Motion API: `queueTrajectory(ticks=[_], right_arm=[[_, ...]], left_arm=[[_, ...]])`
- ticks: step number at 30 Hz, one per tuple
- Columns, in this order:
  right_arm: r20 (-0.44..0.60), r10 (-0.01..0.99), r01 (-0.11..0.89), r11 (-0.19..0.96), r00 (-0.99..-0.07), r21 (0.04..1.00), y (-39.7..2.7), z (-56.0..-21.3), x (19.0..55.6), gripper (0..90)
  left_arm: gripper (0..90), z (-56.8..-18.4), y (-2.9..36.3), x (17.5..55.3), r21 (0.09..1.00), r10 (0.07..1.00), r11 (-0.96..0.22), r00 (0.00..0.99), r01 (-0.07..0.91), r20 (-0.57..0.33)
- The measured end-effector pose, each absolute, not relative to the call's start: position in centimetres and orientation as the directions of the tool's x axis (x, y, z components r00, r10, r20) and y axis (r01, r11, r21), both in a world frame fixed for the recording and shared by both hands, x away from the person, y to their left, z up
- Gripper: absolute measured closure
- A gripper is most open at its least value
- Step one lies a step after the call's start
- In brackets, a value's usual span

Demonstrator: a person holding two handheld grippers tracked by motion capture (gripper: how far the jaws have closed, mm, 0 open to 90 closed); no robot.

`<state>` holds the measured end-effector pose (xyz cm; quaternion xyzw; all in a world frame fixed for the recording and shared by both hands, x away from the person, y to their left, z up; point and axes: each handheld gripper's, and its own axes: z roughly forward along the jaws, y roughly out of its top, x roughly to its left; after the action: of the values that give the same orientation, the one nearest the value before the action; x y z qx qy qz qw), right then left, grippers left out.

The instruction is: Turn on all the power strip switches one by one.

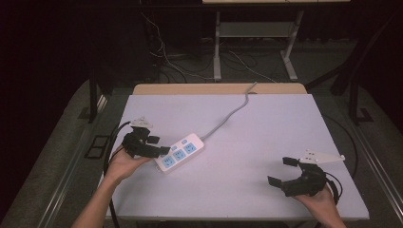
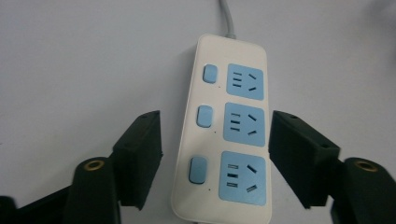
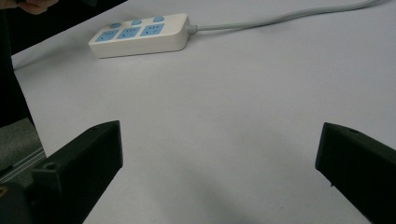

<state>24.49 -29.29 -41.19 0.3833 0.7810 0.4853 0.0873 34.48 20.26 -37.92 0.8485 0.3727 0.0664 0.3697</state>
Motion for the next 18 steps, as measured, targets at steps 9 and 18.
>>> queueTrajectory(ticks=[9,18], right_arm=[[0.237,0.682,0.513,0.233,-0.692,0.826,-29.34,-41.23,24.51,0.6],[0.236,0.683,0.512,0.234,-0.692,0.827,-29.37,-41.24,24.49,0.6]], left_arm=[[64.9,-38.25,20.59,34.81,0.667,0.673,-0.458,0.72,0.588,-0.172],[89.3,-38.64,20.42,35.05,0.64,0.662,-0.489,0.73,0.593,-0.171]])
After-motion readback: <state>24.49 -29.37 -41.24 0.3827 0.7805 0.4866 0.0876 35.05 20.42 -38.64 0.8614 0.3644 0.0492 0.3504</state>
